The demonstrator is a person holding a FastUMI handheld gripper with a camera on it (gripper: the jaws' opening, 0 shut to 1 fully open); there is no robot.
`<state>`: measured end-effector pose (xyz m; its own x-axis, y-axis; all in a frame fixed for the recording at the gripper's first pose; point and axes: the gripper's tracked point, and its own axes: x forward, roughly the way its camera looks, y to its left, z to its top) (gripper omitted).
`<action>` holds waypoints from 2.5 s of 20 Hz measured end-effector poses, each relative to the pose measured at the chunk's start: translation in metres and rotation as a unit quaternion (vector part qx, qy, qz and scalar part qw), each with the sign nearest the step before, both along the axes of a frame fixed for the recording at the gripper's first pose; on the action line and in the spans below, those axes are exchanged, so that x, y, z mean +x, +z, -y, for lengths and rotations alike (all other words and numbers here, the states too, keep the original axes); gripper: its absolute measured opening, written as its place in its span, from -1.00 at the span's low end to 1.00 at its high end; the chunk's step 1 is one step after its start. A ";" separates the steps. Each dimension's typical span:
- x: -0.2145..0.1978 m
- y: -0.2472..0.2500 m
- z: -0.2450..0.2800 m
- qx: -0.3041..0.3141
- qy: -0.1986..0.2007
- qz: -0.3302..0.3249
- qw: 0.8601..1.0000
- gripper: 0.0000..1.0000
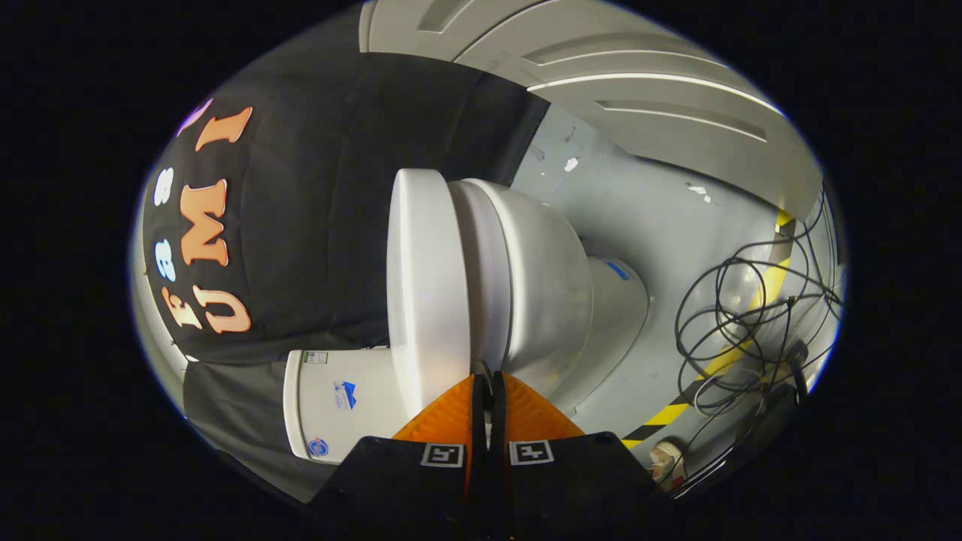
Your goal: Open the toilet lid.
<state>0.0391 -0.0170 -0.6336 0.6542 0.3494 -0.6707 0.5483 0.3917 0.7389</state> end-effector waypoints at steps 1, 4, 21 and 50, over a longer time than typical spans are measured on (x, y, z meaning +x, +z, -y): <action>0.000 0.001 0.000 -0.011 0.005 0.003 1.000 -0.83; 0.001 0.001 0.001 -0.014 -0.002 0.004 1.000 -0.83; 0.012 0.009 0.004 -0.179 0.067 0.012 0.981 -0.83; 0.053 0.152 -0.058 -0.439 0.130 0.056 0.887 -0.83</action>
<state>0.0916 0.0411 -0.4816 0.7080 -0.1271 -0.6947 0.2970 0.9460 0.1296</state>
